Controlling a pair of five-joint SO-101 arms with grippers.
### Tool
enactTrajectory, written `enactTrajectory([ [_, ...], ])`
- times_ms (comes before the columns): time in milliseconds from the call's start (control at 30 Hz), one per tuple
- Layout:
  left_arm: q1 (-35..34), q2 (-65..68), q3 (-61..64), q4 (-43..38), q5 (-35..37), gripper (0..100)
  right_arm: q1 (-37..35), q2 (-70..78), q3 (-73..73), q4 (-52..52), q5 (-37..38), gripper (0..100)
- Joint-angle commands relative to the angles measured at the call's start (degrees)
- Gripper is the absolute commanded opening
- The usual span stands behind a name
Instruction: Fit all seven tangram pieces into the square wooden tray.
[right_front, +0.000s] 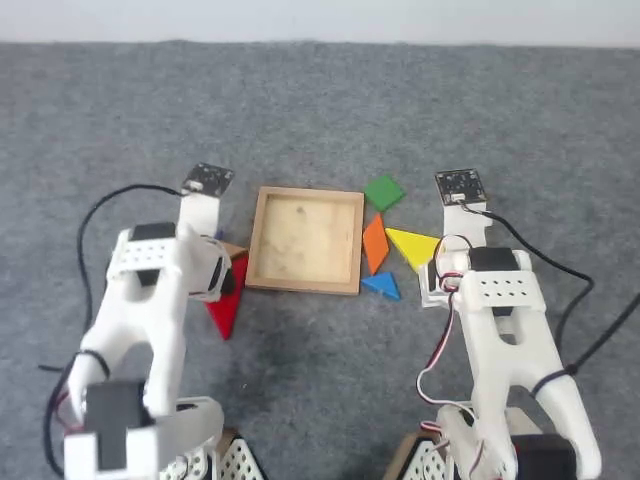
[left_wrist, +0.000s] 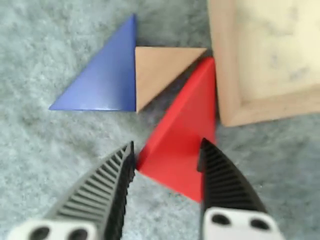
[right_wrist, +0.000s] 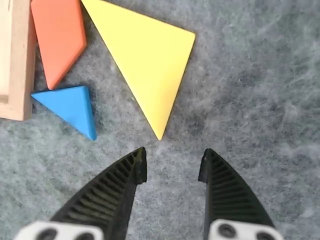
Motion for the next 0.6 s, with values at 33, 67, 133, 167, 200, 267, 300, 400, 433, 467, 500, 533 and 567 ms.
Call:
enactTrajectory([
  [33,3.43,-3.69,5.32,-0.53,-0.53,14,-0.13,-2.24,-0.44,-0.92,0.70,17.2],
  [67,3.96,-3.87,5.49,-0.18,-0.53,13,-0.13,-2.24,-0.44,-0.92,0.70,17.2],
  [133,5.01,-3.87,5.23,1.41,-0.53,11,-0.13,-2.24,-0.44,-0.92,0.70,17.2],
  [167,5.63,-4.13,5.14,2.20,-0.53,10,-0.13,-2.24,-0.44,-0.92,0.70,17.2],
  [200,6.42,-4.31,5.05,2.81,-0.53,9,-0.13,-2.24,-0.44,-0.92,0.62,17.2],
  [267,8.35,-4.31,5.05,3.52,-0.53,7,-0.04,-2.24,-0.44,-0.92,0.62,17.2],
  [300,9.49,-4.31,5.32,3.52,-0.53,7,-0.04,-2.24,-0.44,-0.92,0.62,17.2],
  [400,12.04,-3.96,5.49,3.60,-0.44,5,-0.04,-2.24,-0.44,-0.92,0.62,17.2],
  [433,12.48,-3.87,5.49,3.60,-0.44,5,-0.04,-2.24,-0.44,-0.92,0.62,17.2],
  [467,12.75,-3.87,5.49,3.60,-0.18,5,-0.04,-2.24,-0.44,-0.92,0.62,17.2],
  [500,12.84,-3.87,5.41,4.04,0.62,5,0.31,-2.24,-0.44,-0.92,0.62,17.2],
  [533,12.92,-3.87,5.14,4.84,1.49,5,0.66,-2.24,-0.44,-0.92,0.53,17.2],
  [567,13.10,-3.96,5.05,5.45,1.93,5,1.10,-2.24,-0.53,-0.92,0.53,17.2],
])
